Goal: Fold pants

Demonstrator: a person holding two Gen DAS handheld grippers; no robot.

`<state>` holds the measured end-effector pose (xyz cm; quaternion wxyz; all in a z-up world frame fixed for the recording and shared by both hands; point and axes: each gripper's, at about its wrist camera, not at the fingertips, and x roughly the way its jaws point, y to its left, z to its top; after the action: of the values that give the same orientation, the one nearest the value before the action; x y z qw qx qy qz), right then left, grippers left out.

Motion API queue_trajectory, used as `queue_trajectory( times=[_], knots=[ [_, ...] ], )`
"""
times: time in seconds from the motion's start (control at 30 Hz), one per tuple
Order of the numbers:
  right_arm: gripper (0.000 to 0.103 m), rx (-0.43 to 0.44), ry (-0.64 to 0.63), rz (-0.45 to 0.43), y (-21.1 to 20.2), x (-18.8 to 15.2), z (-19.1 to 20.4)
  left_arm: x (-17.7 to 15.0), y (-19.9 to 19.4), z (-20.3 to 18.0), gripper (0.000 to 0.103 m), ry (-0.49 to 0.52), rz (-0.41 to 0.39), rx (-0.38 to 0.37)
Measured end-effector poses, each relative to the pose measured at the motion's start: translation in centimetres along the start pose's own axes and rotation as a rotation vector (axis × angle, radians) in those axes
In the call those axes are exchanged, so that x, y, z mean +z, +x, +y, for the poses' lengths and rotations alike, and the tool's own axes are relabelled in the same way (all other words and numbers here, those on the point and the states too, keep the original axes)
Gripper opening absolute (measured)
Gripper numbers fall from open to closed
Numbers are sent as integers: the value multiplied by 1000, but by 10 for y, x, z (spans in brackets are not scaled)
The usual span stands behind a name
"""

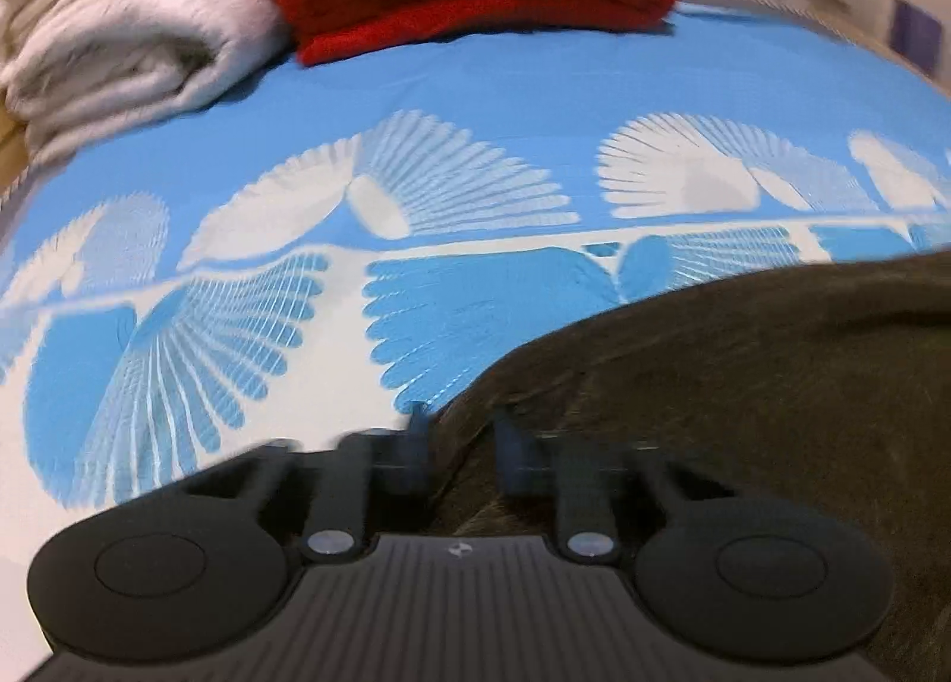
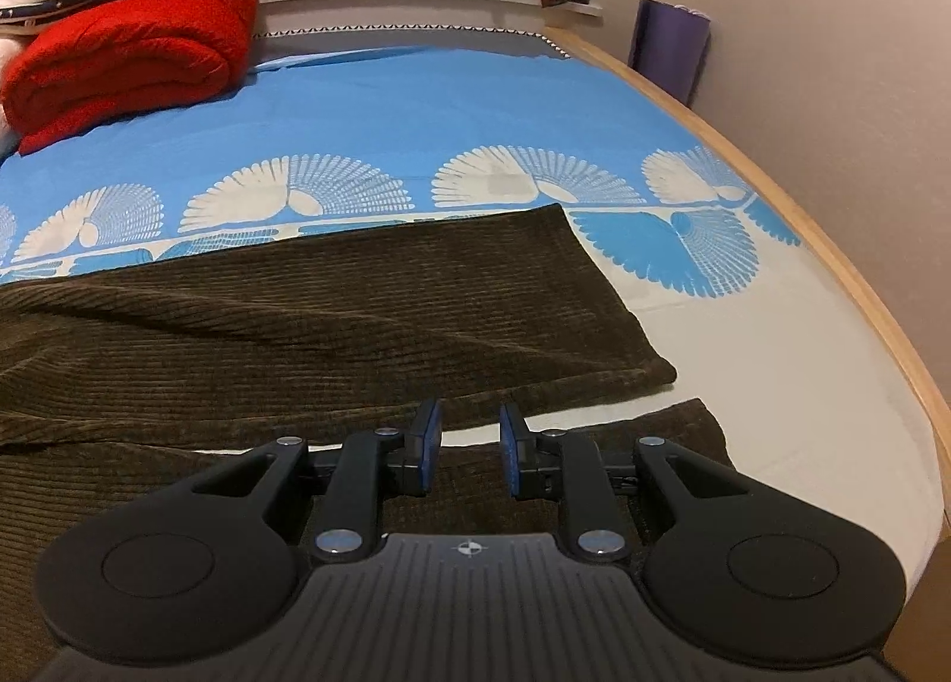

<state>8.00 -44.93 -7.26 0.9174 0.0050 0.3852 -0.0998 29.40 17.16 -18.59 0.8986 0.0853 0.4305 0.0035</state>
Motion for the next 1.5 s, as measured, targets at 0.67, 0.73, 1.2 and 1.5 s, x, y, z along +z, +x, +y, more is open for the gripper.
queue_trajectory(
  times=[0.67,0.73,1.2,1.5],
  knots=[
    [22,104,205,-82,-27,40,15,-96,-264,-76,8,370,-84,-90],
    [22,133,221,-91,-33,42,17,-121,-264,-82,6,392,1,-115],
    [23,211,366,-57,-60,23,5,-136,-235,11,55,-528,424,-349],
    [24,283,521,-14,-27,28,4,-117,-177,18,78,-661,460,-224]
  ],
)
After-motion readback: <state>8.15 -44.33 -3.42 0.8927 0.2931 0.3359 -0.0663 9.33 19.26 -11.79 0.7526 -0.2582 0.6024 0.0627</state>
